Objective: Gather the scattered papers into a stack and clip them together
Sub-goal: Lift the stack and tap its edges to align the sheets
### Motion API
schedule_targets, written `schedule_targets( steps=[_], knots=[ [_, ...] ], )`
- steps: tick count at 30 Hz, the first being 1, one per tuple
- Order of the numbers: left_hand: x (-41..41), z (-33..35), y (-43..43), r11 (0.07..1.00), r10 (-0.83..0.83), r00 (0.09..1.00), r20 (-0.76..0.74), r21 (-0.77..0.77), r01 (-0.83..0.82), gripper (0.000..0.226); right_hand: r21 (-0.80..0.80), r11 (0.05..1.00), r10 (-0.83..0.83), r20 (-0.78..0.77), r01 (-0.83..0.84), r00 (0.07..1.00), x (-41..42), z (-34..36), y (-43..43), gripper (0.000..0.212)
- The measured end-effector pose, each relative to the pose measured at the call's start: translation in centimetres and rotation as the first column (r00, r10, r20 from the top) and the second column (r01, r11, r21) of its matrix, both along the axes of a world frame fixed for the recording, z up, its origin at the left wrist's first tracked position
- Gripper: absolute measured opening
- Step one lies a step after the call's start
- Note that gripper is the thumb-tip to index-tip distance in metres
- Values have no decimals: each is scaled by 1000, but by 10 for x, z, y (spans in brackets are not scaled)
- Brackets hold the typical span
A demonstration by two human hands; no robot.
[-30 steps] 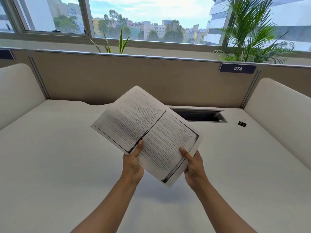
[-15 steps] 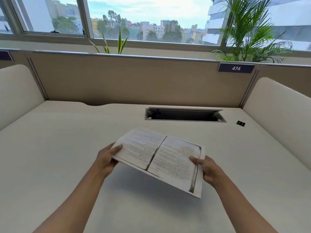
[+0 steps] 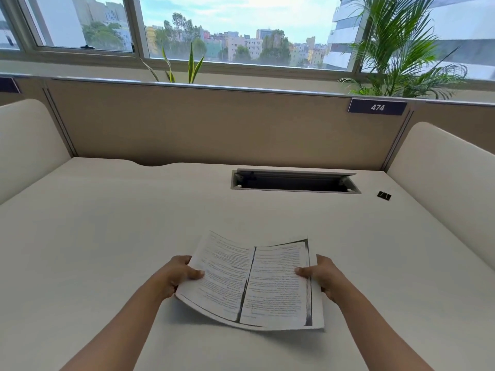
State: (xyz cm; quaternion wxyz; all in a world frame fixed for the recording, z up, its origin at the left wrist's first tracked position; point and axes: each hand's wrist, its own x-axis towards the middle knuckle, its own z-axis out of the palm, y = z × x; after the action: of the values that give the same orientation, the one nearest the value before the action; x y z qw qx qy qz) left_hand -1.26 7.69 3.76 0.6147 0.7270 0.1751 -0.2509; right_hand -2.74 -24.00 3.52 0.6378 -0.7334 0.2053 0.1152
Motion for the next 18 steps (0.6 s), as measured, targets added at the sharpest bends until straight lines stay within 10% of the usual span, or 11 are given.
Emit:
schedule_targets(
  steps=[5, 15, 18],
  knots=[
    [5, 8, -9, 997, 72, 988, 135, -48, -66, 41, -157, 986, -11, 258, 53, 966, 0, 13, 13, 27],
    [0, 30, -12, 964, 206, 830, 518, -251, -83, 46, 208, 975, -183, 524, 83, 832, -6, 37, 21, 16],
    [-4, 22, -12, 968, 170, 840, 515, -247, -44, 60, 219, 975, -147, 469, 47, 871, -10, 24, 20, 60]
  ],
)
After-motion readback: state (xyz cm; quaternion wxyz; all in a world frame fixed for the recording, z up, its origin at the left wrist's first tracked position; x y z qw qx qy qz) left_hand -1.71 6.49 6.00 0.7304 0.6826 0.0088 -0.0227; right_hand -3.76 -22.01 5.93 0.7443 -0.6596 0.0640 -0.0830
